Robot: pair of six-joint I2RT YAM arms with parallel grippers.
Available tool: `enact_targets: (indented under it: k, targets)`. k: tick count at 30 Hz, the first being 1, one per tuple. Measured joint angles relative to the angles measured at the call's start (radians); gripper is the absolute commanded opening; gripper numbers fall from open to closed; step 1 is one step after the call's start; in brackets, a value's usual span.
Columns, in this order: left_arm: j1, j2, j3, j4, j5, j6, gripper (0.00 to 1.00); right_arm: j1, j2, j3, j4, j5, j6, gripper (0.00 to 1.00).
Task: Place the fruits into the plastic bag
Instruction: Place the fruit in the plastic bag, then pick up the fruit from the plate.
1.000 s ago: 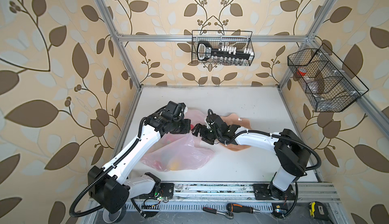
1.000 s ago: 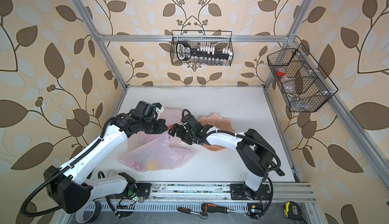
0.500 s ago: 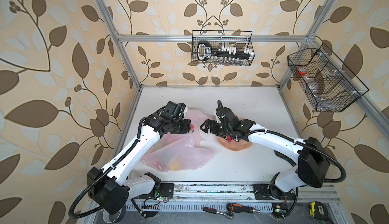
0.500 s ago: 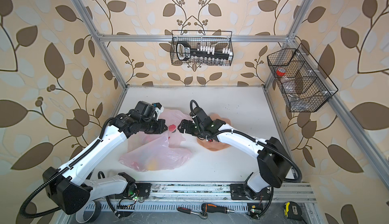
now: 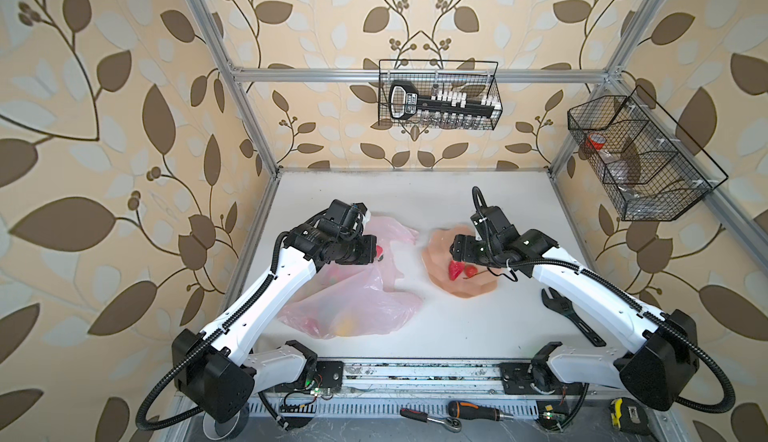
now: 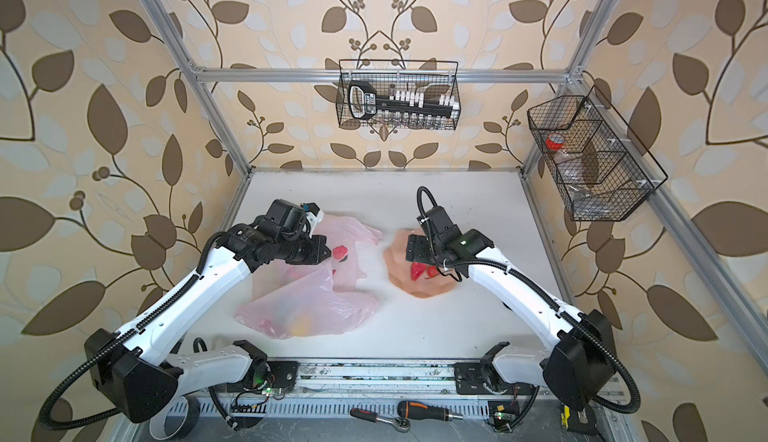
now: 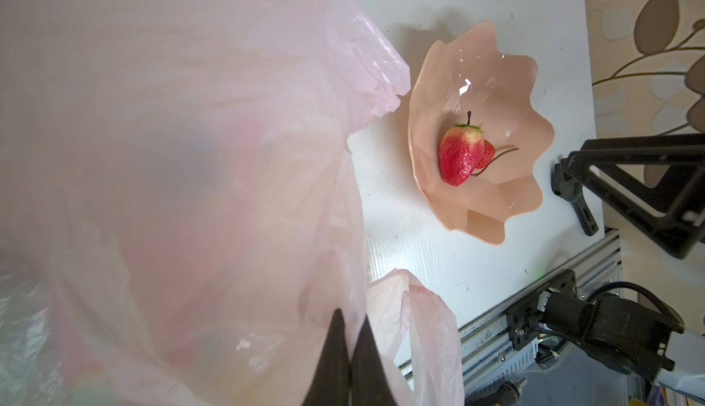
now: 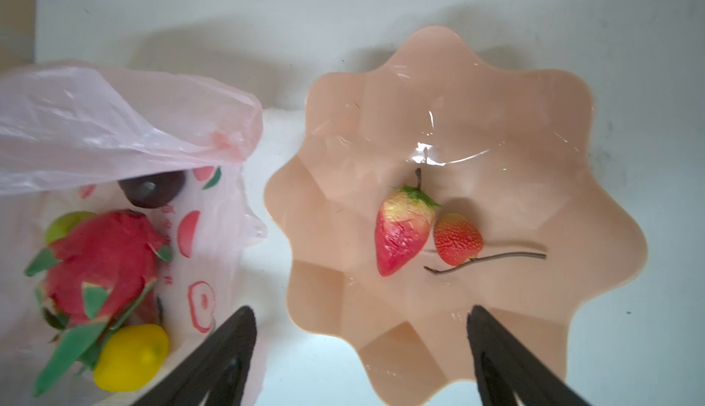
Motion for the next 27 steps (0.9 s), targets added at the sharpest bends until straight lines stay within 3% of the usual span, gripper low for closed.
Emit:
enact_targets:
  k: [5, 14, 27]
  targets:
    - [0.000, 0.002, 0.000, 0.000, 0.001, 0.000, 0.00, 0.000, 0.037, -0.016, -0.012, 0.002, -0.010, 0.75]
    - [0.000, 0.002, 0.000, 0.000, 0.001, 0.000, 0.00, 0.000, 0.121, -0.034, 0.007, 0.002, -0.012, 0.75]
    - [0.000, 0.002, 0.001, 0.000, 0.002, 0.000, 0.00, -0.005, 0.299, -0.033, 0.060, 0.003, -0.032, 0.64]
